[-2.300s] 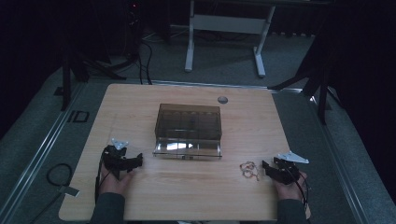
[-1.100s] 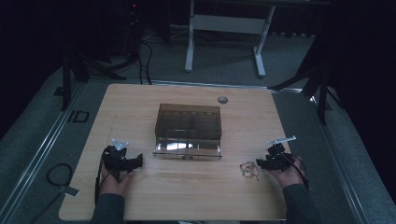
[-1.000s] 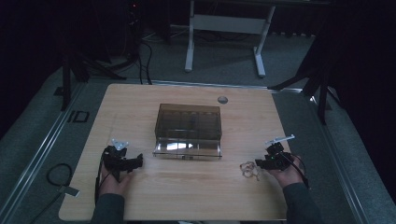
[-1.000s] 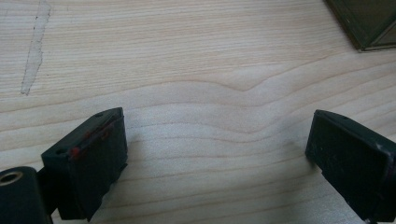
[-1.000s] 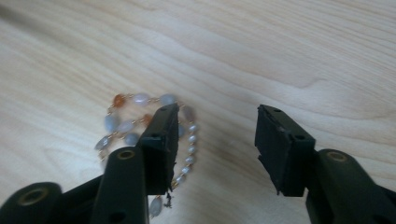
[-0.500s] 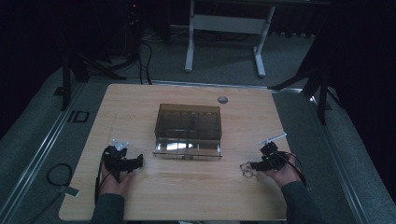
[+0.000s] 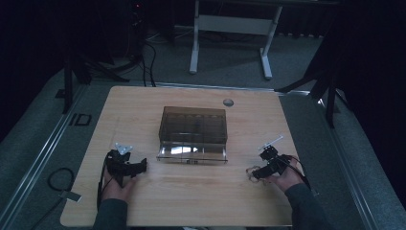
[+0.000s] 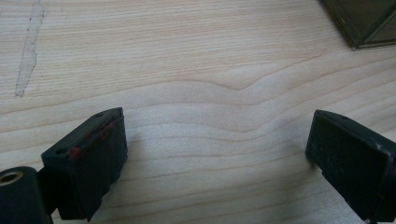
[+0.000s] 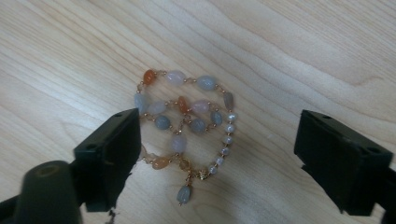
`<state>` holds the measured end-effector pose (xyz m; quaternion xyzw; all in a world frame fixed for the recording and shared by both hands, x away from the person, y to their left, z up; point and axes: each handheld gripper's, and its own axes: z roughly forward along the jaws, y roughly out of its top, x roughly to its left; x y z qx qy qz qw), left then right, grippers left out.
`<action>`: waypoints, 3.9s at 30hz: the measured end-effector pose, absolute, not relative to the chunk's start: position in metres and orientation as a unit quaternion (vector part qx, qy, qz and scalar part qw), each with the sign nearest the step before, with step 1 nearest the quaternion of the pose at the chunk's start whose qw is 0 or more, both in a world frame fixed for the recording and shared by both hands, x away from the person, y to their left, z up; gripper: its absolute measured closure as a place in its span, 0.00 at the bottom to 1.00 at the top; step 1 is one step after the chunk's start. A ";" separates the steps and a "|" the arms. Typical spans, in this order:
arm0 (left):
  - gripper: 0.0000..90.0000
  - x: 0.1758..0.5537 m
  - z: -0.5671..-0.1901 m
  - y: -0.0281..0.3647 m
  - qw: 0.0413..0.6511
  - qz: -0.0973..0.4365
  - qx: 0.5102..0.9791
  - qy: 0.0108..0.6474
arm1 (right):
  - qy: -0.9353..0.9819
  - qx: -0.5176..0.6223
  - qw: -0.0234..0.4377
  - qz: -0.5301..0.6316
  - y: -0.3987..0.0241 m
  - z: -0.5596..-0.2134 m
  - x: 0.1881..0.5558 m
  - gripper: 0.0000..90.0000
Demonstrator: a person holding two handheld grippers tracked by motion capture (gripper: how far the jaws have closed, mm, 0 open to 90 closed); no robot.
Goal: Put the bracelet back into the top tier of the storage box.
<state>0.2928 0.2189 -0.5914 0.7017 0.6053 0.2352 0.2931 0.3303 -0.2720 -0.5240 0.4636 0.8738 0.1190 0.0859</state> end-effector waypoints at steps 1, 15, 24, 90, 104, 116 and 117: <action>0.06 0.293 -0.591 0.219 0.293 0.235 0.702 0.605 | 0.874 0.463 0.086 0.117 -0.271 -0.525 0.331 0.14; 0.06 0.293 -0.591 0.219 0.293 0.235 0.702 0.605 | 0.880 0.456 0.078 0.106 -0.260 -0.533 0.336 0.11; 0.06 0.293 -0.591 0.219 0.293 0.235 0.703 0.605 | 0.887 0.446 0.074 0.094 -0.253 -0.537 0.336 0.11; 0.06 0.293 -0.591 0.218 0.294 0.234 0.704 0.603 | 0.891 0.448 0.008 0.078 -0.260 -0.522 0.355 0.93; 0.06 0.293 -0.591 0.218 0.294 0.234 0.703 0.603 | 0.895 0.437 0.021 0.089 -0.261 -0.497 0.352 0.93; 0.06 0.293 -0.591 0.218 0.294 0.234 0.704 0.603 | 0.898 0.430 0.026 0.089 -0.260 -0.483 0.350 0.93; 0.06 0.293 -0.591 0.218 0.294 0.234 0.704 0.603 | 0.899 0.427 0.027 0.090 -0.260 -0.481 0.349 0.93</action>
